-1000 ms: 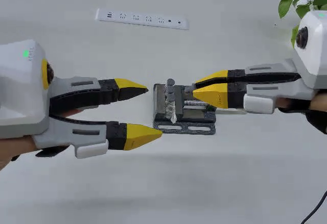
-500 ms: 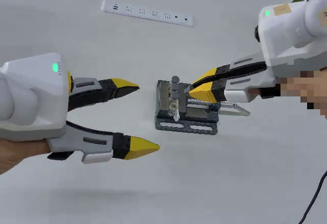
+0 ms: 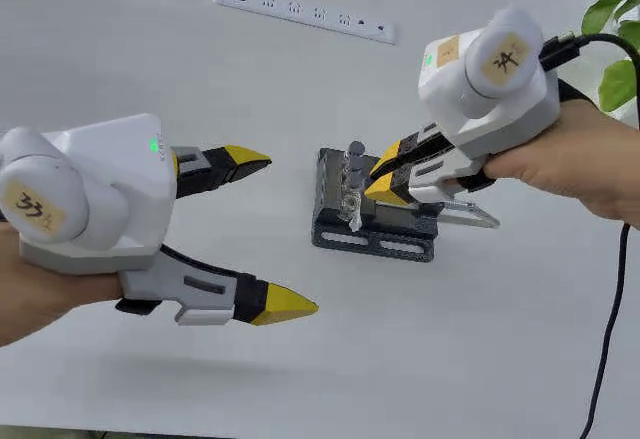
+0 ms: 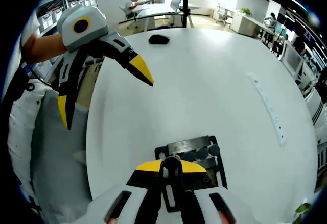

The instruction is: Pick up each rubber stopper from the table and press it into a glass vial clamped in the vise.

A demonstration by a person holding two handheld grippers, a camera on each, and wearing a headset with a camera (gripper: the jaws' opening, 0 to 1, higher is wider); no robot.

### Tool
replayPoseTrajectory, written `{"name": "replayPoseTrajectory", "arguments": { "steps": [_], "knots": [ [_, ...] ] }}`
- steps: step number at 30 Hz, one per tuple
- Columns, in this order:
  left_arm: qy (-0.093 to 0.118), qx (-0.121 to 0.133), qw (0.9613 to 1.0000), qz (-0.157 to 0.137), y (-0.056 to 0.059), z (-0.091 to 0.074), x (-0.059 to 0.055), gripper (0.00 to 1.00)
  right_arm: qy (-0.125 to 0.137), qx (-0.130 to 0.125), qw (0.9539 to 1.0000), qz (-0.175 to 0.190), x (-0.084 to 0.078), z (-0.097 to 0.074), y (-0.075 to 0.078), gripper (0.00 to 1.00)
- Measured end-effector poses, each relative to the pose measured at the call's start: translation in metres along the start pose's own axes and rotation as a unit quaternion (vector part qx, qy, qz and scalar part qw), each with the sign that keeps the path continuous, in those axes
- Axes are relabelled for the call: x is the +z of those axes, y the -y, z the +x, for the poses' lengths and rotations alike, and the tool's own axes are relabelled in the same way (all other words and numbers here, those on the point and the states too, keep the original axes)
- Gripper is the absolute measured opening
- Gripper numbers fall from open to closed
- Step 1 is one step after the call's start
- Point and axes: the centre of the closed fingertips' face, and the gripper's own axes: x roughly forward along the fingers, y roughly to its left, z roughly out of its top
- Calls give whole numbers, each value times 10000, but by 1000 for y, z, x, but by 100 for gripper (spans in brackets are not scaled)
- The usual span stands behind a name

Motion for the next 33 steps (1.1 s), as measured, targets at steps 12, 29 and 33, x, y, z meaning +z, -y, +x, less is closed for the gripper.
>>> {"name": "replayPoseTrajectory", "arguments": {
  "steps": [12, 29, 33],
  "knots": [
    [18, -24, 10000, -71, -1, 0, -5, 88, -310, 47, 9995, -59, -9, 18, 5, 6],
    [145, -10, 9998, -116, -1, 0, -2, 88, -586, 54, 9980, -211, -13, 23, 6, 6],
    [165, -11, 9998, -134, 0, 1, -2, 88, -634, 52, 9976, -274, -12, 23, 7, 6]
  ]
}}
